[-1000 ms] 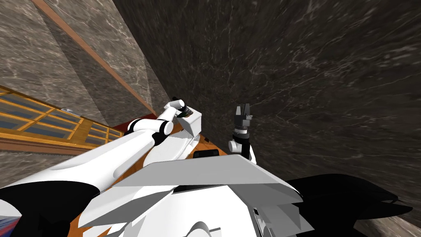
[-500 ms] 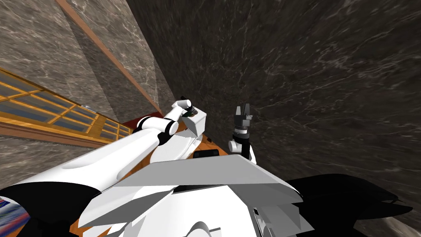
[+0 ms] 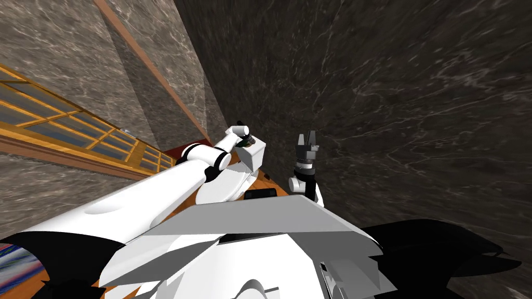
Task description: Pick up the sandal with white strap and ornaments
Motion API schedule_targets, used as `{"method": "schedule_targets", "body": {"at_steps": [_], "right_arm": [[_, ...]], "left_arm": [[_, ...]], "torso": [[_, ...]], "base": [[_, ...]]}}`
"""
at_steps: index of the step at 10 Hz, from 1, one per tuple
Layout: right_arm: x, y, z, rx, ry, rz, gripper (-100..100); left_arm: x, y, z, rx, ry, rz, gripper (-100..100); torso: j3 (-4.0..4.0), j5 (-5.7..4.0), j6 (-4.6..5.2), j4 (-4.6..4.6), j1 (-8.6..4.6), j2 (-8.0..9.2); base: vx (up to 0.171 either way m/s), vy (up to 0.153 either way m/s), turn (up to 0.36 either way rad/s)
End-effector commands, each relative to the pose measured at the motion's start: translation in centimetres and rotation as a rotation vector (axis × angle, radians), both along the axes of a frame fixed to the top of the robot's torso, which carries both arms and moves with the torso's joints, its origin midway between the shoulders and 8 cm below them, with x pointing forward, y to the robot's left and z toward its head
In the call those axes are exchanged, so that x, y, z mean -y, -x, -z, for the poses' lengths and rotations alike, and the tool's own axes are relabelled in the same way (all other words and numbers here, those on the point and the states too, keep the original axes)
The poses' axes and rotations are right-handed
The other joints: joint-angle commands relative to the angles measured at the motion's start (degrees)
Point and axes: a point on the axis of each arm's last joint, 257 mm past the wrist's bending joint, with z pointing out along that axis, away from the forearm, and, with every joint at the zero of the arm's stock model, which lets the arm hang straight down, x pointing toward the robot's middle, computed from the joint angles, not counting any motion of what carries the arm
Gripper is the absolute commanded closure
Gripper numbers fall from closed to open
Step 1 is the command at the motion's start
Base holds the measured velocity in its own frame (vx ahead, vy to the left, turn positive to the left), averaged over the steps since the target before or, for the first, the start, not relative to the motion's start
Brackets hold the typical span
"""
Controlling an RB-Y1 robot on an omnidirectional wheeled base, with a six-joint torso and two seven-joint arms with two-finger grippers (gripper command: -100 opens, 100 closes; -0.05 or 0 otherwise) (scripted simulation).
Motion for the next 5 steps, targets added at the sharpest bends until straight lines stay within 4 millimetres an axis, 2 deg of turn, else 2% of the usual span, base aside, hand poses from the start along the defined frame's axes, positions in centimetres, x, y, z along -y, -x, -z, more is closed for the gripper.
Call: {"method": "schedule_targets", "body": {"at_steps": [1, 2, 3, 4, 5], "right_arm": [[0.0, 0.0, 0.0, 0.000, 0.000, 0.000, 0], [0.0, 0.0, 0.0, 0.000, 0.000, 0.000, 0], [0.0, 0.0, 0.0, 0.000, 0.000, 0.000, 0], [0.0, 0.0, 0.0, 0.000, 0.000, 0.000, 0], [0.0, 0.0, 0.0, 0.000, 0.000, 0.000, 0]], "left_arm": [[3.1, 0.5, -0.5, 0.007, -0.001, 0.022, 100], [3.1, 0.5, -0.5, 0.007, -0.001, 0.022, 100], [5.1, 0.9, -0.8, 0.010, -0.004, 0.037, 100], [4.2, 0.8, -0.6, 0.010, -0.003, 0.033, 100], [4.4, 0.8, -0.6, 0.008, -0.002, 0.032, 0]], "torso": [[0.00, 0.00, 0.00, 0.00, 0.00, 0.00], [0.01, 0.02, -0.02, 0.02, 0.09, 0.00], [0.04, 0.02, -0.05, 0.04, 0.11, 0.04], [0.05, 0.03, -0.07, 0.04, 0.15, 0.06], [0.05, 0.01, -0.08, 0.04, 0.06, 0.07]], "base": [[0.020, 0.079, 0.178], [0.012, 0.067, 0.040], [0.016, 0.074, 0.116], [0.010, 0.031, 0.018], [0.001, 0.005, -0.003]]}}
